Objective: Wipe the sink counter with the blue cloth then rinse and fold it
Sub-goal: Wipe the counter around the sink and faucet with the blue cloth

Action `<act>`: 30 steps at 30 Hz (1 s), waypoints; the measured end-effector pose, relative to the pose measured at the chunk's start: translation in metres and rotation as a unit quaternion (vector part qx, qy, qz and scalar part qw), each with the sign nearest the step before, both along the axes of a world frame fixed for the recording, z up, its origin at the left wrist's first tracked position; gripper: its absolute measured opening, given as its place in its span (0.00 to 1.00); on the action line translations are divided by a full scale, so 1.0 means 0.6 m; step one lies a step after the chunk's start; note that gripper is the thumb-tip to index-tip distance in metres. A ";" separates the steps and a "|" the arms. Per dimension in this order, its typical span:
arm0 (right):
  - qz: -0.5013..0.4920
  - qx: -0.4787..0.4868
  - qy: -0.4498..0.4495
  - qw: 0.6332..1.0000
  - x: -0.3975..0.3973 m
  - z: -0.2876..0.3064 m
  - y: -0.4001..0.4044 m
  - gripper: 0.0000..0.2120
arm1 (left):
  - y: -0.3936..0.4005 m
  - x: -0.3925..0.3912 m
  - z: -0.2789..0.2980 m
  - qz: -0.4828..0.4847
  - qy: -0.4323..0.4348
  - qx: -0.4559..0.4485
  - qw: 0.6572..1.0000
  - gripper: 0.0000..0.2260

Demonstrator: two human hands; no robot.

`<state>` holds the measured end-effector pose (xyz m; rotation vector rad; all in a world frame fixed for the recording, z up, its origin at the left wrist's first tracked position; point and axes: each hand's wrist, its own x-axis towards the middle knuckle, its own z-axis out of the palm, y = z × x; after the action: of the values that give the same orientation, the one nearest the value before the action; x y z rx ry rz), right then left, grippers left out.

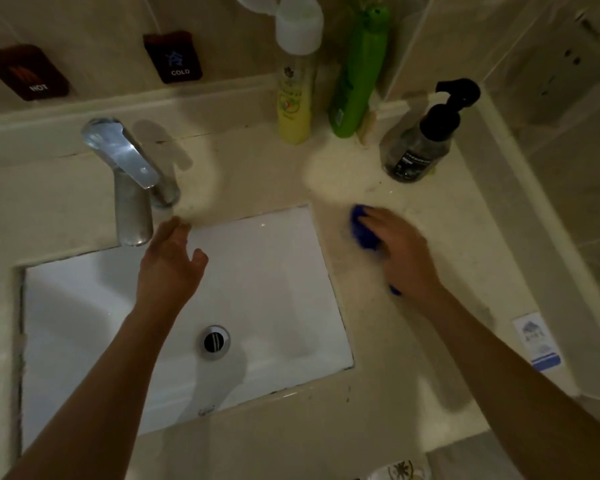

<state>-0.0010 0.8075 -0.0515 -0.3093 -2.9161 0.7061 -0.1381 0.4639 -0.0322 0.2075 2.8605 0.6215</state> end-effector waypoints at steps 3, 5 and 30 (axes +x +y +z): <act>-0.128 0.037 0.017 0.991 -0.001 -0.005 0.048 0.26 | 0.003 0.009 0.014 -0.020 -0.019 -0.005 1.000 0.23; -0.135 0.033 0.034 0.990 -0.026 -0.006 0.026 0.27 | 0.021 0.042 0.027 -0.021 -0.041 0.013 0.999 0.21; 0.167 -0.019 0.006 0.986 0.206 -0.003 -0.081 0.22 | 0.048 0.330 -0.016 -0.210 -0.248 -0.033 0.945 0.26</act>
<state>0.1228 0.7590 -0.0535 0.1880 -2.9770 0.8017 0.0600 0.4928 -0.0416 0.5472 2.2495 0.4135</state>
